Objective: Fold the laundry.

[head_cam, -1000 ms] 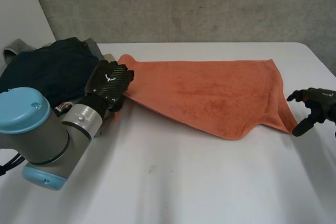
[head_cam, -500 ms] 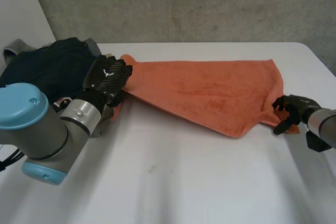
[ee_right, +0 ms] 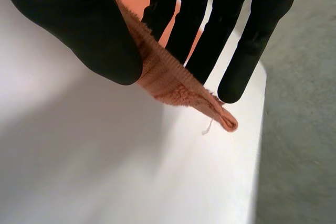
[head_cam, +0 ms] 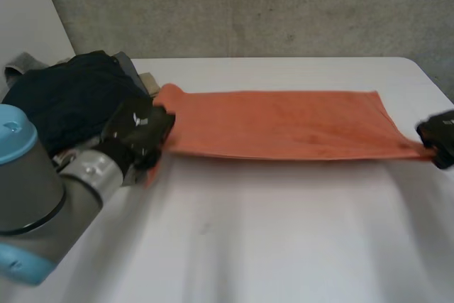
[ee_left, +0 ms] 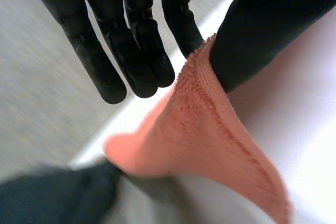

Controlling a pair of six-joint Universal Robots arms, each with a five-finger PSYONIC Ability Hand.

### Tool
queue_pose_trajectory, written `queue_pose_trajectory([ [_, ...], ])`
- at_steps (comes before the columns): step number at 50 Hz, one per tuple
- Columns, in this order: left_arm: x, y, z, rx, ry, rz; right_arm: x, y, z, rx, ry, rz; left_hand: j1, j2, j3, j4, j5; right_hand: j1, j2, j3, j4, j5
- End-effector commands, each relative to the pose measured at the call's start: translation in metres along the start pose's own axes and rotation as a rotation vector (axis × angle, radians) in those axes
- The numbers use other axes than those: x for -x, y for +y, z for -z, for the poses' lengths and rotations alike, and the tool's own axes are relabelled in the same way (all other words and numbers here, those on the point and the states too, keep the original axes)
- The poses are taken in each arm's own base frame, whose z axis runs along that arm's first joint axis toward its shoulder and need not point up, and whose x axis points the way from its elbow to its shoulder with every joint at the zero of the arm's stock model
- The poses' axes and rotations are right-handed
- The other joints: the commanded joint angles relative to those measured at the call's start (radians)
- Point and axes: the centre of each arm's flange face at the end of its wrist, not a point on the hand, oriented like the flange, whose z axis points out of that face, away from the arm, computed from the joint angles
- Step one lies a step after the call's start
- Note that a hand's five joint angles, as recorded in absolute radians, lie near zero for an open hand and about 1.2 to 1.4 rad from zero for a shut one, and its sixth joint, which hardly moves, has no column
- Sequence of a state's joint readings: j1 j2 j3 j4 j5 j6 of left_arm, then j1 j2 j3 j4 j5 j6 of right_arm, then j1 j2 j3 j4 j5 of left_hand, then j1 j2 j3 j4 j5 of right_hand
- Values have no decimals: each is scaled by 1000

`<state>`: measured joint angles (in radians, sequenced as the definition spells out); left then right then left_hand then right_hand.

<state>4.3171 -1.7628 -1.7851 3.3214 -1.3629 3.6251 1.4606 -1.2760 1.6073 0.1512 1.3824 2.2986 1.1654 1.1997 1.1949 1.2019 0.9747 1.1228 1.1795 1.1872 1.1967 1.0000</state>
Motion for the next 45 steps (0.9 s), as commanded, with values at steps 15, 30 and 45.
queue_pose_trajectory([
  [15,-5,12,-42,28,28,-354,1,18,0,111,-31,182,231,197,201,194,247,273,217,209,200,222],
  [30,120,-179,-120,-777,-588,-437,-124,-162,-7,-682,610,-112,231,197,201,194,247,273,217,209,200,222],
  [45,140,-145,-103,-697,-544,-256,-119,-162,18,-719,604,-152,231,197,201,194,247,273,217,209,200,222],
])
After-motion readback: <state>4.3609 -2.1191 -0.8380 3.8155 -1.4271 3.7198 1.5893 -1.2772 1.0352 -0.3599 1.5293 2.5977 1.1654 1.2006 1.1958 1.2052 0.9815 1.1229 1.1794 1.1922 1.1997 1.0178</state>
